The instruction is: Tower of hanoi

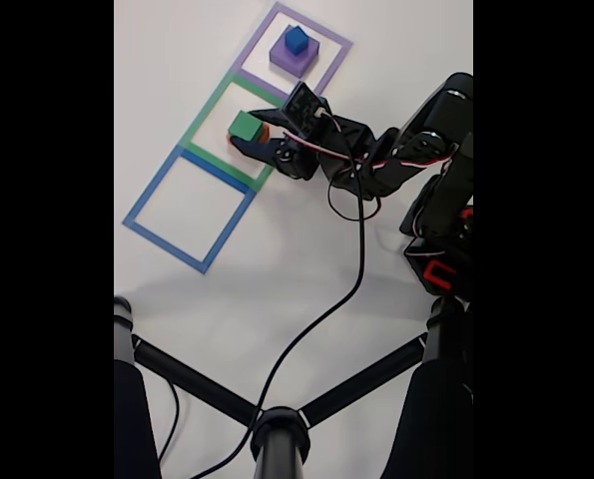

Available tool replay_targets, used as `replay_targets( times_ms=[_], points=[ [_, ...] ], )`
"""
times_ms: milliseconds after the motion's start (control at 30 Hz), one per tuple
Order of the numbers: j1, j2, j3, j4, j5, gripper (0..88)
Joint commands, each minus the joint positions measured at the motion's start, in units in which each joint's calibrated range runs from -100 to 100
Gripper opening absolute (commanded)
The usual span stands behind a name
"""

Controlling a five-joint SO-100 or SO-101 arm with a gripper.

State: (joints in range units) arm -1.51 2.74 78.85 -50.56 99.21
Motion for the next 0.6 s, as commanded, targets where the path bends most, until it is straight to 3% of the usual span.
replay_targets(
  times_ms=[0, 567],
  points=[
    [-0.12, -0.02, -1.39, -1.77, 0.79, 9.0],
    [0.94, 1.26, -2.20, -2.17, 0.79, 9.0]
  ],
)
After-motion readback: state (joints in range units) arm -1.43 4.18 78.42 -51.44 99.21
